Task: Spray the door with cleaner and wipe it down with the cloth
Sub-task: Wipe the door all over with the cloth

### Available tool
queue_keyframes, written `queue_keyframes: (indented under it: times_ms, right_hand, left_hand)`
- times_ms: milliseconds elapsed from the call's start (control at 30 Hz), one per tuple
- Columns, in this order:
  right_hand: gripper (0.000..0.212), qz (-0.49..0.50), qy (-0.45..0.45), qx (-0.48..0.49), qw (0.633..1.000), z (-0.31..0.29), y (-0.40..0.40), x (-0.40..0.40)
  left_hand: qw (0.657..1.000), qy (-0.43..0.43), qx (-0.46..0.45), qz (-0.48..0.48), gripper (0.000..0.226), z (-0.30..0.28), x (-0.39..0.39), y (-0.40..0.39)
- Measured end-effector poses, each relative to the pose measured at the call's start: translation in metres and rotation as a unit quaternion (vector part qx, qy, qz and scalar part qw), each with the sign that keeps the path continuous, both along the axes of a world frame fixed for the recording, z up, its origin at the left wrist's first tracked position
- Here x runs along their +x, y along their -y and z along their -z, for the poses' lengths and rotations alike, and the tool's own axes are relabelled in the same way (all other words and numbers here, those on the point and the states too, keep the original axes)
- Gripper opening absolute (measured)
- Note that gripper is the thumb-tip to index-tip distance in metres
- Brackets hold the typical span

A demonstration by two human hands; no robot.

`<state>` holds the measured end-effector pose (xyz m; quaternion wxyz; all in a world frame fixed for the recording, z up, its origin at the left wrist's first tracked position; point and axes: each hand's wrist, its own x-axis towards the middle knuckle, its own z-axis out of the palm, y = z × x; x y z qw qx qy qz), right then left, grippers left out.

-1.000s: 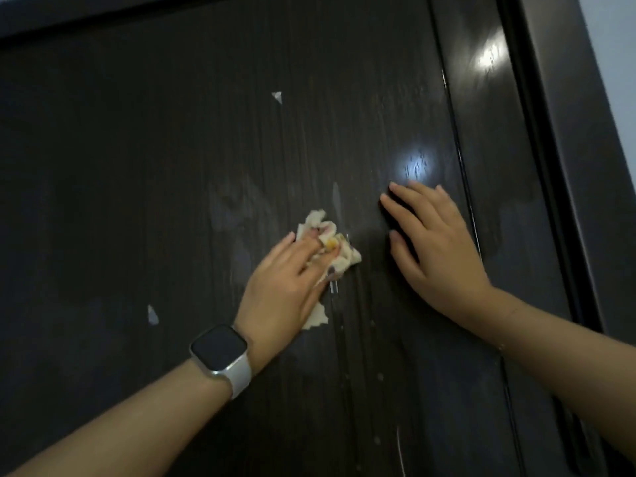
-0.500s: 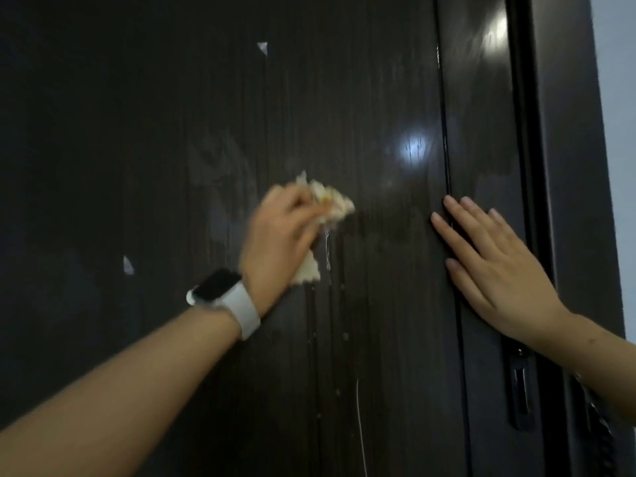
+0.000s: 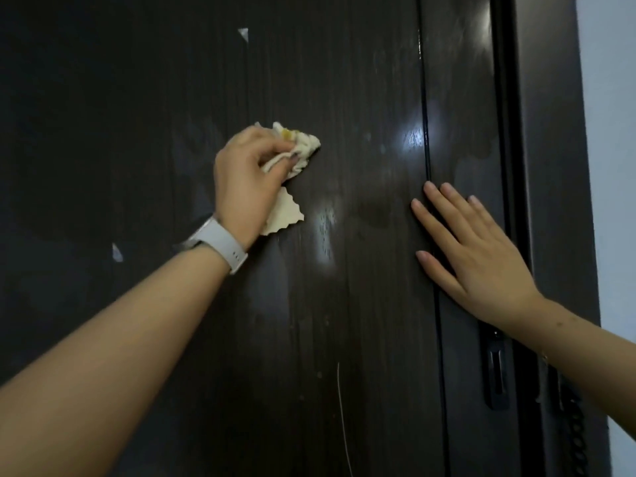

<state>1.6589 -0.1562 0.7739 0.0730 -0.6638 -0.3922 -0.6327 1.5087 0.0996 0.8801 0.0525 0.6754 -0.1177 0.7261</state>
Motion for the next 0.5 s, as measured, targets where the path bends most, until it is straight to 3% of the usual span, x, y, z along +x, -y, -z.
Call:
queue_keyframes:
  times_ms: [133,300,400,500]
  right_hand:
    - [0.061,-0.001,-0.007,0.003,1.000,0.001,-0.001,0.000]
    - [0.061,0.012,-0.013,-0.008,1.000,0.001,0.003,-0.003]
    - [0.059,0.015,-0.026,-0.035,0.999,-0.004,0.011,-0.003]
    - [0.052,0.016,0.021,-0.045,0.999,-0.018,0.034,-0.008]
  left_hand:
    - [1.000,-0.001,0.009,-0.017,0.010,0.069,0.005,0.004]
    - [0.983,-0.139,0.120,0.009,0.018,0.163,0.002,0.025]
    - [0.983,-0.148,0.111,0.011,0.013,0.134,0.002,0.033]
    - [0.996,-0.073,0.046,0.022,0.007,0.057,0.011,0.040]
